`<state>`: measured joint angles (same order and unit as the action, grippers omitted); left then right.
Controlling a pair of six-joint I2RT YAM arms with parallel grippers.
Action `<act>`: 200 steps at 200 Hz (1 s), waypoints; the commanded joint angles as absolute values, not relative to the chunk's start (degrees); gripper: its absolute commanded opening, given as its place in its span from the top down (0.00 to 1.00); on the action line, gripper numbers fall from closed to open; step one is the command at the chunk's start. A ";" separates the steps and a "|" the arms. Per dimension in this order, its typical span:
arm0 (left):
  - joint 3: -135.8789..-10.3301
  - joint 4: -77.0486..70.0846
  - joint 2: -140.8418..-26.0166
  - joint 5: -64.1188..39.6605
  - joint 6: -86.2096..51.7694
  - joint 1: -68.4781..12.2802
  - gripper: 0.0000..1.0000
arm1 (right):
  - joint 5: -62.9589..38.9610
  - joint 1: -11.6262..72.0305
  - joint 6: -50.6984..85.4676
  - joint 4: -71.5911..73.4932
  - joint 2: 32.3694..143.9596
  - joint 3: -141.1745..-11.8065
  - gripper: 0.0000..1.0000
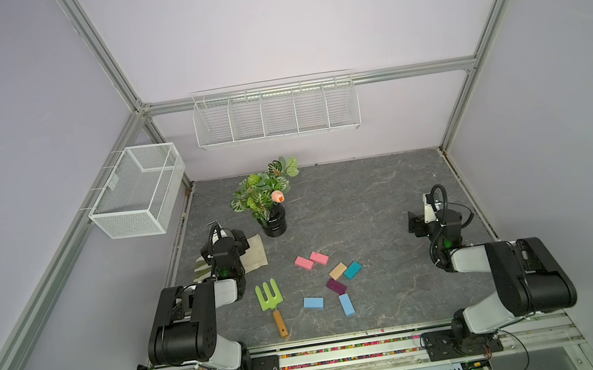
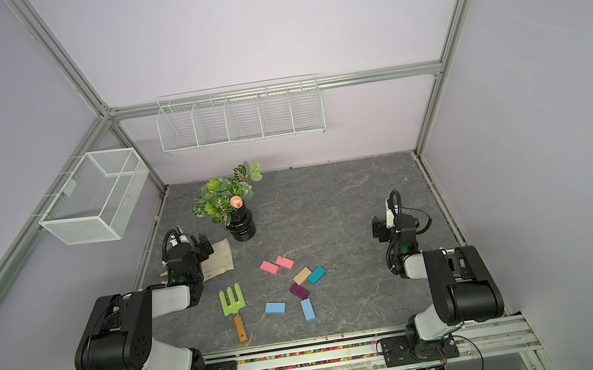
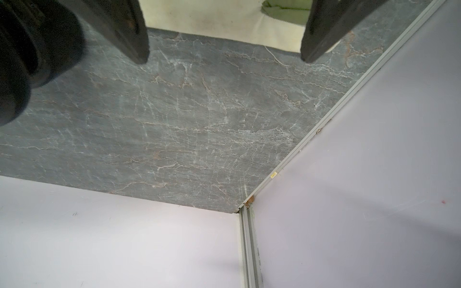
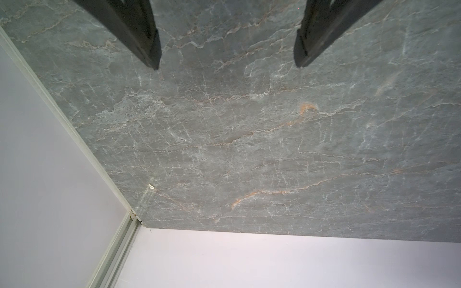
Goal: Assemble the number 8 with building blocks
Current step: Adjust the building block at the center of the board.
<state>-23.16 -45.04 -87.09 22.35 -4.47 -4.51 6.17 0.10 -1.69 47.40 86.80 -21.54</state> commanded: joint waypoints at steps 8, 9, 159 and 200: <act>-23.99 -45.17 -86.66 22.85 -4.92 -4.57 0.01 | 5.49 0.00 -1.54 47.29 87.02 -22.41 0.11; -23.99 -45.17 -86.70 22.90 -4.92 -4.57 0.01 | 5.51 0.00 -1.52 47.29 87.01 -22.41 0.11; -32.10 -4.81 -57.57 40.65 -24.04 -5.53 0.01 | 2.01 6.97 4.24 16.51 67.07 -31.90 0.11; -45.23 27.52 -53.23 33.18 -38.25 -5.75 0.01 | -7.93 7.29 21.74 1.89 59.32 -37.85 0.11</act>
